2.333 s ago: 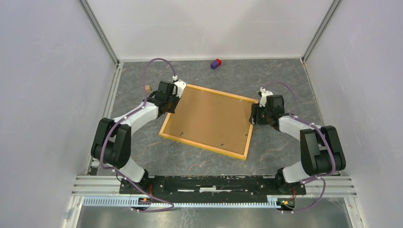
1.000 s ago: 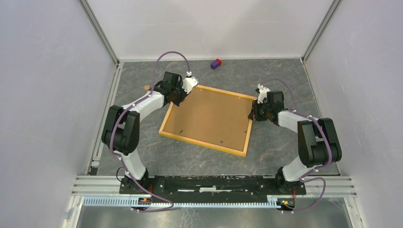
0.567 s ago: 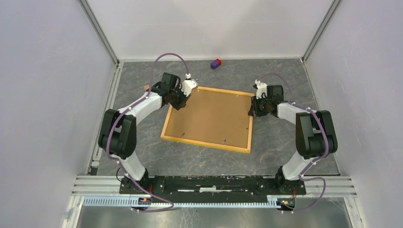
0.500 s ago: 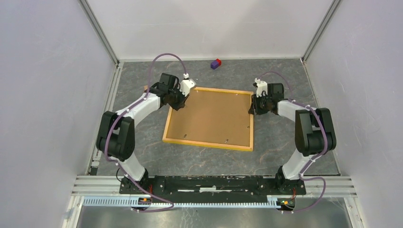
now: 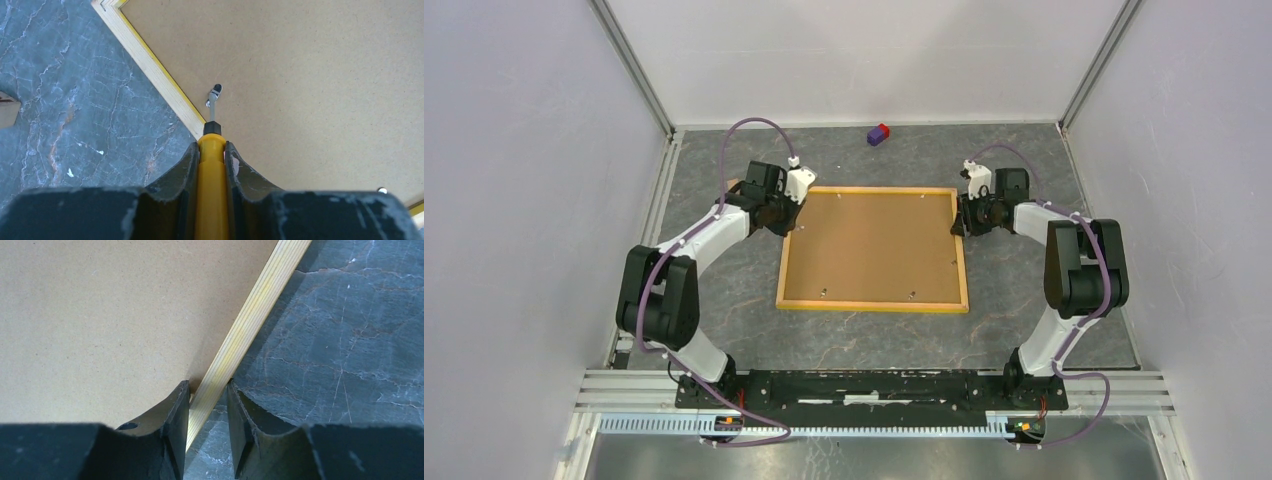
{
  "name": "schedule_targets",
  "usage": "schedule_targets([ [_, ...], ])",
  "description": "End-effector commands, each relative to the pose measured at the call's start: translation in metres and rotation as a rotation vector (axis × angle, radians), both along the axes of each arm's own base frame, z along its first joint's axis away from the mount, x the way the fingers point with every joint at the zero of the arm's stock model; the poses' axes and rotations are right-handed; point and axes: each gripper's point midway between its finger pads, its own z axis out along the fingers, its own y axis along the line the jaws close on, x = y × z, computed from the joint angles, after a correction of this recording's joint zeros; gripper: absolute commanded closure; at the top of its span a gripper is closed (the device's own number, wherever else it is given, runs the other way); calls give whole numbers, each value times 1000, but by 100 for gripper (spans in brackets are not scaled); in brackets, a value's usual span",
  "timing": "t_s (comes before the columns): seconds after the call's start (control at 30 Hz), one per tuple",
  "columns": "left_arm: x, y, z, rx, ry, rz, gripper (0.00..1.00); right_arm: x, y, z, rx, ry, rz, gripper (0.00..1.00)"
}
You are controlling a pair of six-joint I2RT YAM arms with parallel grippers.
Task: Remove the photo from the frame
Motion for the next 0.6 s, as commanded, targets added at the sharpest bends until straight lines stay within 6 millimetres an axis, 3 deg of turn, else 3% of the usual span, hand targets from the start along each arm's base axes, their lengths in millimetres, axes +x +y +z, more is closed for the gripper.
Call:
schedule_targets([
  [0.0, 6, 8, 8, 19, -50, 55, 98, -33, -2, -21, -14, 110, 29, 62],
  [0.3, 7, 3, -4, 12, -21, 34, 98, -44, 1, -36, 5, 158, 29, 62],
  [0.57, -22, -18, -15, -22, 74, -121, 98, -48, 3, -43, 14, 180, 43, 62],
])
